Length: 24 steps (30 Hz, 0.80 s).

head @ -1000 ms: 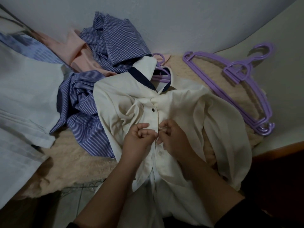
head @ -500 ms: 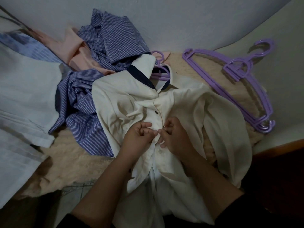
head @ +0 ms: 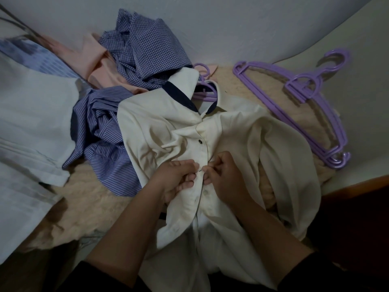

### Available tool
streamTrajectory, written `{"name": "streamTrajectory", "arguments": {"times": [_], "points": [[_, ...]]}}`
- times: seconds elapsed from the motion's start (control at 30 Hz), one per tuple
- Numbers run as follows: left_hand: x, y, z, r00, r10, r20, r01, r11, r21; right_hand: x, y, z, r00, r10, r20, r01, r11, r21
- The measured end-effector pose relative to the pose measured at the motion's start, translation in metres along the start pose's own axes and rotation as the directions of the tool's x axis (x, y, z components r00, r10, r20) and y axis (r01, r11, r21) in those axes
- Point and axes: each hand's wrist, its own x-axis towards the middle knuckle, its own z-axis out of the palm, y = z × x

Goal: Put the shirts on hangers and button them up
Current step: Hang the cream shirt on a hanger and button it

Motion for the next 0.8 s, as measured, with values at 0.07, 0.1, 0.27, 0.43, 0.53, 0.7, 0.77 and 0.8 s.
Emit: {"name": "streamTrajectory", "arguments": {"times": [0.07, 0.1, 0.27, 0.43, 0.53, 0.7, 0.77, 0.8], "points": [[-0.006, -0.002, 0.002, 0.995, 0.064, -0.074, -0.061, 0.997, 0.04, -0.006, -0.002, 0.0, 1.0, -0.03, -0.006, 0.03, 0.999, -0.044], [-0.012, -0.004, 0.003, 0.984, 0.114, -0.133, -0.1, 0.989, 0.109, -0.01, -0.004, -0.001, 0.999, -0.034, 0.0, 0.034, 0.997, -0.064], [-0.054, -0.031, -0.001, 0.905, 0.388, -0.174, -0.259, 0.827, 0.499, -0.039, -0.004, -0.01, 1.0, -0.013, 0.013, 0.016, 0.965, -0.261], [-0.074, -0.056, -0.008, 0.866, 0.5, 0.01, -0.319, 0.537, 0.781, -0.059, -0.004, -0.007, 0.981, 0.041, 0.19, 0.059, 0.869, -0.491], [-0.073, -0.058, -0.009, 0.854, 0.519, 0.046, -0.29, 0.4, 0.869, -0.06, -0.007, 0.002, 0.983, 0.084, 0.166, 0.02, 0.84, -0.542], [-0.073, -0.053, -0.007, 0.843, 0.536, -0.051, -0.283, 0.521, 0.806, -0.056, -0.012, 0.012, 0.974, 0.217, 0.068, -0.173, 0.903, -0.394], [-0.071, -0.047, -0.004, 0.864, 0.484, -0.14, -0.291, 0.706, 0.645, -0.053, -0.017, 0.012, 0.953, 0.304, 0.013, -0.296, 0.935, -0.193], [-0.071, -0.044, -0.003, 0.875, 0.452, -0.174, -0.294, 0.781, 0.551, -0.051, -0.019, 0.011, 0.947, 0.32, -0.015, -0.319, 0.939, -0.127]]}}
